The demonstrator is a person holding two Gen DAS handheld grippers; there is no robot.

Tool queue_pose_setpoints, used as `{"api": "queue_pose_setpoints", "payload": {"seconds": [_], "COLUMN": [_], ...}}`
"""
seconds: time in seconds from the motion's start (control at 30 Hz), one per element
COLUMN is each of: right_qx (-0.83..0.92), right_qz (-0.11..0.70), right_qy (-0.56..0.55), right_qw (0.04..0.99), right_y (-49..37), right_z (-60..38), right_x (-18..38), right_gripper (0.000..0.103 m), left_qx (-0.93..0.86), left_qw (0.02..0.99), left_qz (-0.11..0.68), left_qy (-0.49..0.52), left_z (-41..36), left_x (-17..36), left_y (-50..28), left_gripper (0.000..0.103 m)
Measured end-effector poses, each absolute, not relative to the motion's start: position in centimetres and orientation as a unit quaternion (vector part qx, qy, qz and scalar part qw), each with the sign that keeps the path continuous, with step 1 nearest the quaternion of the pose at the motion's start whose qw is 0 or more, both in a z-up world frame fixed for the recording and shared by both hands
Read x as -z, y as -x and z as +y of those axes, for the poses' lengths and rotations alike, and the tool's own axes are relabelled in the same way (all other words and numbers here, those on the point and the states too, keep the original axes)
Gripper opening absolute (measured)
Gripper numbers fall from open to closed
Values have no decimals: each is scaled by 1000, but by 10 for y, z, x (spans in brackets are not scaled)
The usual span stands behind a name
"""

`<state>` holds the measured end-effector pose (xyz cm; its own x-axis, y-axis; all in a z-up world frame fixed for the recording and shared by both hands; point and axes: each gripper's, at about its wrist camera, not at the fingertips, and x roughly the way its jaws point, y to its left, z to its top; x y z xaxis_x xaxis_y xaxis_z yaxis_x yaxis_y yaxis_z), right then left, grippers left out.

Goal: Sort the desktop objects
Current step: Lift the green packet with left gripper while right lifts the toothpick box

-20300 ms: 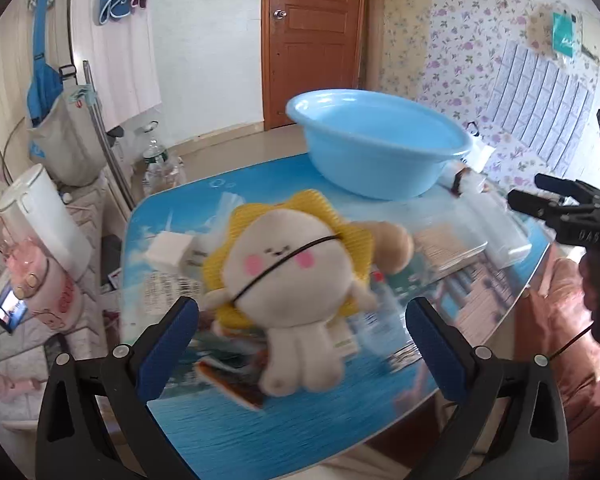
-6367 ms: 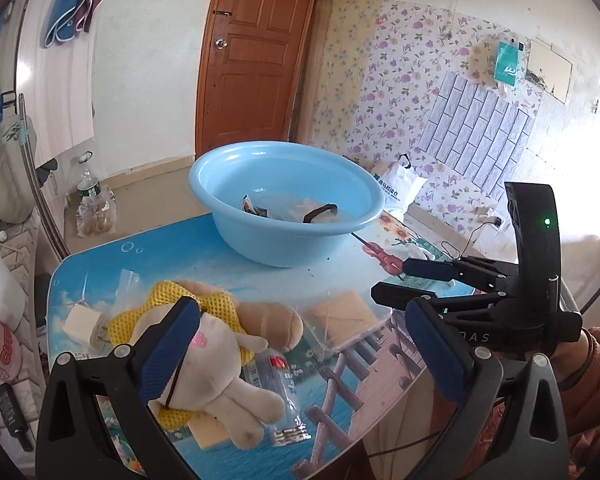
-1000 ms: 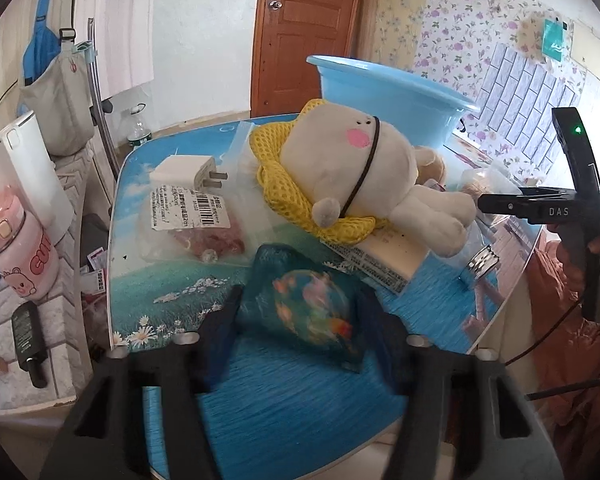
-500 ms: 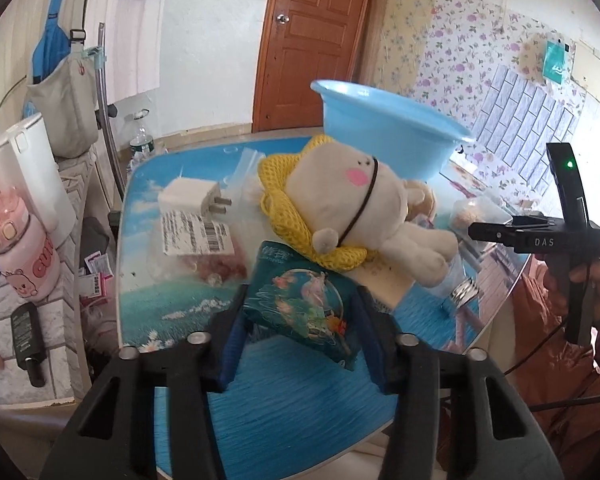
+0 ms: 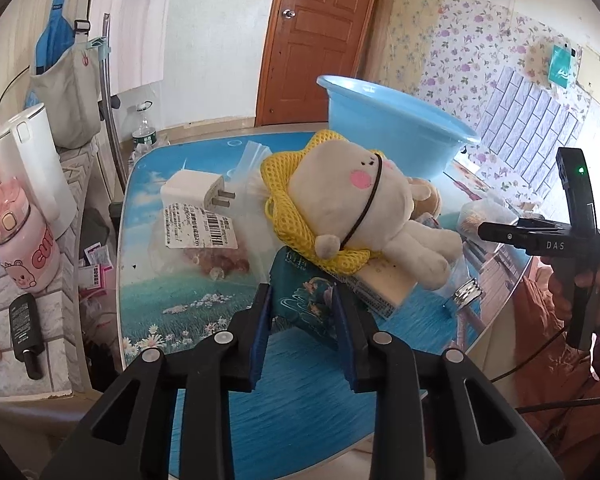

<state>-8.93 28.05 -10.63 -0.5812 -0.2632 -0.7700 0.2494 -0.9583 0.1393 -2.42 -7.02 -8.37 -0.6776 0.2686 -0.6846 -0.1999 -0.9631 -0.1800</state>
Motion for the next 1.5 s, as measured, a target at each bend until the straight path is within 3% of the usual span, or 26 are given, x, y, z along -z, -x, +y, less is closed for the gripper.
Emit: {"api": "queue_pose_setpoints", "payload": {"seconds": [0.2, 0.3, 0.47, 1.0, 1.5], "right_qx": [888, 888, 889, 899, 911], "right_qz": [-10, -10, -11, -1, 2], "right_qy": [-436, -436, -435, -414, -381], "right_qw": [144, 144, 143, 145, 158], "right_y": [90, 89, 89, 84, 77], "right_z": [281, 282, 282, 283, 284], "right_x": [108, 109, 109, 91, 68], "right_gripper": [95, 95, 95, 95, 95], "left_qx": [-904, -897, -901, -926, -929], "left_qw": [163, 189, 197, 181, 183], "left_qz": [-60, -75, -78, -47, -35], "left_qy": [391, 392, 379, 328, 320], "left_z": [-64, -61, -59, -54, -44], "left_x": [88, 88, 80, 28, 18], "left_y": [24, 23, 18, 7, 15], "left_gripper": [29, 17, 7, 6, 7]}}
